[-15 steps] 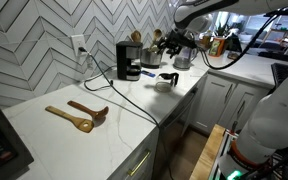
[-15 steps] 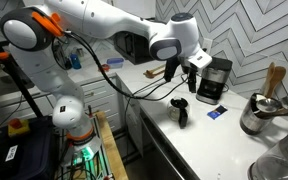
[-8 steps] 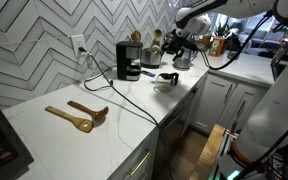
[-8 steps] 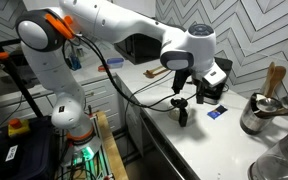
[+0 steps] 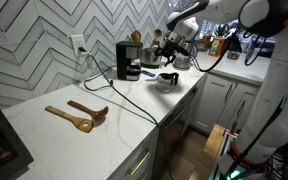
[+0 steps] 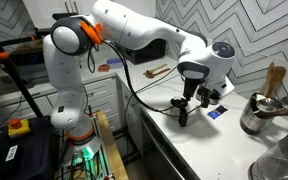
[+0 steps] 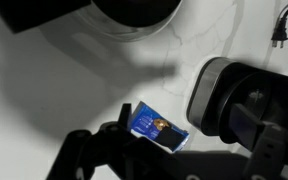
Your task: Close the opened top lid of the coffee maker, remove the plate that is in the coffee maker rack and put it on top of the coffee maker
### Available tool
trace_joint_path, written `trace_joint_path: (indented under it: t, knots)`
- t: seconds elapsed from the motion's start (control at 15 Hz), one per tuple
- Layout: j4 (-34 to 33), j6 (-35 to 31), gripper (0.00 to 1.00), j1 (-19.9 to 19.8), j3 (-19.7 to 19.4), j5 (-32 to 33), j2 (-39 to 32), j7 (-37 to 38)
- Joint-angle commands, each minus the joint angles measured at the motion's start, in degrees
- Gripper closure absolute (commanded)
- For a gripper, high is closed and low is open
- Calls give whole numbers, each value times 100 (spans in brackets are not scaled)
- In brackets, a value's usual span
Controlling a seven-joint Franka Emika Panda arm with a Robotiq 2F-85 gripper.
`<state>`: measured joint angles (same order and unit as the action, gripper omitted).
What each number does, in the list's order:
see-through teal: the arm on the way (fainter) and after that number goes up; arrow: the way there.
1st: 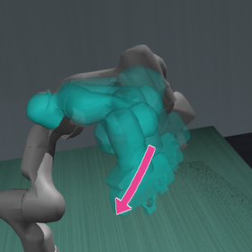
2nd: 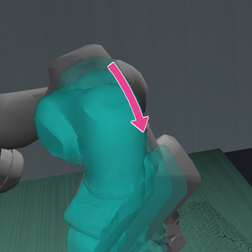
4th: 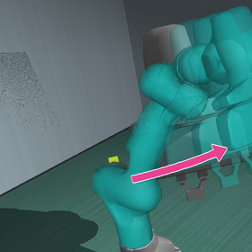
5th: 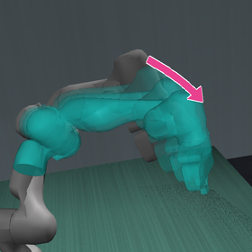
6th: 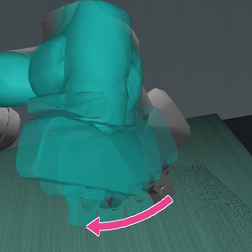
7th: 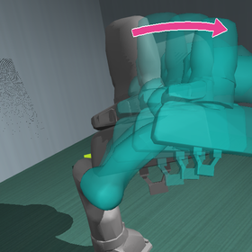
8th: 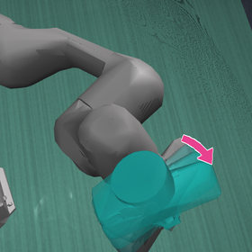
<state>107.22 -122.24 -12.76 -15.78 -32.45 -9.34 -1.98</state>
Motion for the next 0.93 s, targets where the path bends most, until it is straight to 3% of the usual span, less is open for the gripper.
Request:
trace_joint_path:
  t: [0.0, 0.53, 0.6, 0.87]
  knots:
    - [-616, 398, 0, -342, 234, -519, -605, -504]
    - [-1041, 150, 0, -549, 664, -1216, -1213, -1408]
    - [-885, 171, 0, -474, 586, -955, -1071, -1140]
    - [-924, 171, 0, -475, 614, -966, -1101, -1155]
